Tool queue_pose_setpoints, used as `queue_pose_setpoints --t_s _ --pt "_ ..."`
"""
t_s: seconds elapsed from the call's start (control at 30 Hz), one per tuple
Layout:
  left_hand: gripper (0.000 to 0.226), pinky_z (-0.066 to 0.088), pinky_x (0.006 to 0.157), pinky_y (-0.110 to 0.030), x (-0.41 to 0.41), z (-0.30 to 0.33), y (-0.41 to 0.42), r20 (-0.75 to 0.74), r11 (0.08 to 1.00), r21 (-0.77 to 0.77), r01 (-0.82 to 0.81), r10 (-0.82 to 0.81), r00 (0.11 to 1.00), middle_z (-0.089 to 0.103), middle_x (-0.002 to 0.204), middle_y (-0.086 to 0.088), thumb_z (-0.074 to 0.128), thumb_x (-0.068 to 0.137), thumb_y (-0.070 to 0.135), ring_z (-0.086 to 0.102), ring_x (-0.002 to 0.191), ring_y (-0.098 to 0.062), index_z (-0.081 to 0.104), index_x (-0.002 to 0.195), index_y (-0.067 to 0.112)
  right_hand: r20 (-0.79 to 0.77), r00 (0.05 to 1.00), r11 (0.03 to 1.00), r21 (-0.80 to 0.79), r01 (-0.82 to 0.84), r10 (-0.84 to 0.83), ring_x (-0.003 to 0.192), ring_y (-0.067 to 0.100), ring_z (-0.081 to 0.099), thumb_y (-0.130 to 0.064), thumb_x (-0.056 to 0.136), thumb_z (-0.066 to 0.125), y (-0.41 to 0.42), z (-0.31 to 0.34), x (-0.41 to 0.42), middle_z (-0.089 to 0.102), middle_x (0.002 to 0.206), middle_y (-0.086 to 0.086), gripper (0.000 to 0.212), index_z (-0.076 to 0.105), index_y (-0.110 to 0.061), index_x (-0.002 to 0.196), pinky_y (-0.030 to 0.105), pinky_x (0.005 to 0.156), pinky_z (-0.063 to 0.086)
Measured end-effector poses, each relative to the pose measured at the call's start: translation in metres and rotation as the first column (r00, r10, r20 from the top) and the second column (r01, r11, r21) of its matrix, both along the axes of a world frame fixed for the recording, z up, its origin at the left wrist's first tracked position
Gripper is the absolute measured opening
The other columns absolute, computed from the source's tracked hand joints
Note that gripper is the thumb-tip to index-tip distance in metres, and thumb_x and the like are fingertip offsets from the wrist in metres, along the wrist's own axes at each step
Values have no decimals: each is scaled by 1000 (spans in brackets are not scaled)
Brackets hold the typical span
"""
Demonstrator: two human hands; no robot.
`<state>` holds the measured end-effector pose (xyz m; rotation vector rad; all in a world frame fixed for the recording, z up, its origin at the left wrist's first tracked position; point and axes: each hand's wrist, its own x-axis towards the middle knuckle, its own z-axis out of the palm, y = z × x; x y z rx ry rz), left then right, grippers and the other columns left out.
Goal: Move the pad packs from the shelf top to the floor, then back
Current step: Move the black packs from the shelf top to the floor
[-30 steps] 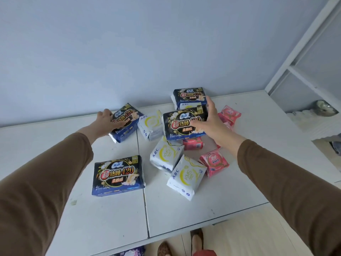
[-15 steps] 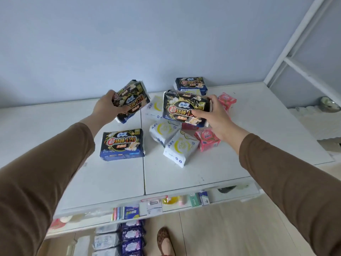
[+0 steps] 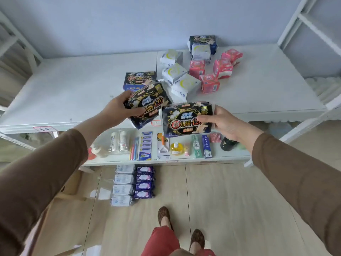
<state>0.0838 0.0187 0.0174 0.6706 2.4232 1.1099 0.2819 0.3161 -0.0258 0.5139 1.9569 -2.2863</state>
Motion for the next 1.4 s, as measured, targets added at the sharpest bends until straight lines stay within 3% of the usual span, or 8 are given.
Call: queue_pose_setpoints --t_s 0.1,0.23,0.47,0.7,0.83,0.97,1.17,1.4 --pt "38 49 63 -26 27 -24 -37 54 995 -79 59 -55 997 72 88 16 81 73 49 69 74 -3 56 100 40 96 994 999 -1 -43 43 112 33 68 -14 73 81 -23 -22 24 73 119 10 57 59 -15 126 38 83 59" --pt "40 54 62 -25 39 -72 -76 134 982 -131 133 -116 984 72 91 6 80 77 45 70 79 -14 56 107 34 216 973 996 23 -87 80 117 32 66 -9 75 81 -60 -58 44 69 125 15 66 53 -11 134 49 101 52" --pt "55 50 65 -22 32 -189 -134 173 877 -324 355 -314 934 63 104 8 77 78 46 63 82 -8 51 124 31 398 916 996 48 -74 49 114 26 68 -9 77 82 -146 -141 68 72 120 7 59 55 -16 130 45 98 54" --pt "66 51 94 -40 40 -350 -160 258 762 -484 430 -345 902 55 124 -2 78 78 36 57 102 -22 49 137 23 494 868 992 128 -7 -57 94 12 74 -7 79 81 -217 -278 91 74 112 1 46 60 -23 118 44 82 61" --pt "53 53 87 -39 53 -437 -153 218 719 -552 422 -364 906 64 113 -1 75 77 35 61 99 -24 57 126 25 527 843 983 184 10 -107 87 10 74 -8 78 79 -233 -366 100 73 111 -1 45 60 -28 113 33 69 63" --pt "30 52 72 -36 55 -535 -128 114 706 -593 387 -403 908 64 91 3 69 76 36 58 95 -25 60 103 31 541 825 957 292 -4 -161 96 26 72 -12 76 77 -232 -471 101 71 112 2 51 58 -20 123 49 81 60" --pt "31 48 81 -44 33 -673 -72 -36 745 -564 357 -454 890 69 97 -11 68 83 31 50 103 -36 66 111 17 455 856 886 463 8 -246 69 32 67 -9 72 80 -210 -611 82 74 88 10 36 63 -19 101 23 49 50" --pt "37 45 81 -41 -8 -788 -17 -203 764 -572 299 -484 851 66 108 -12 73 83 29 52 105 -35 65 117 19 367 881 829 558 49 -299 81 24 67 -13 74 76 -177 -738 40 70 97 -1 45 54 -27 110 30 61 47"
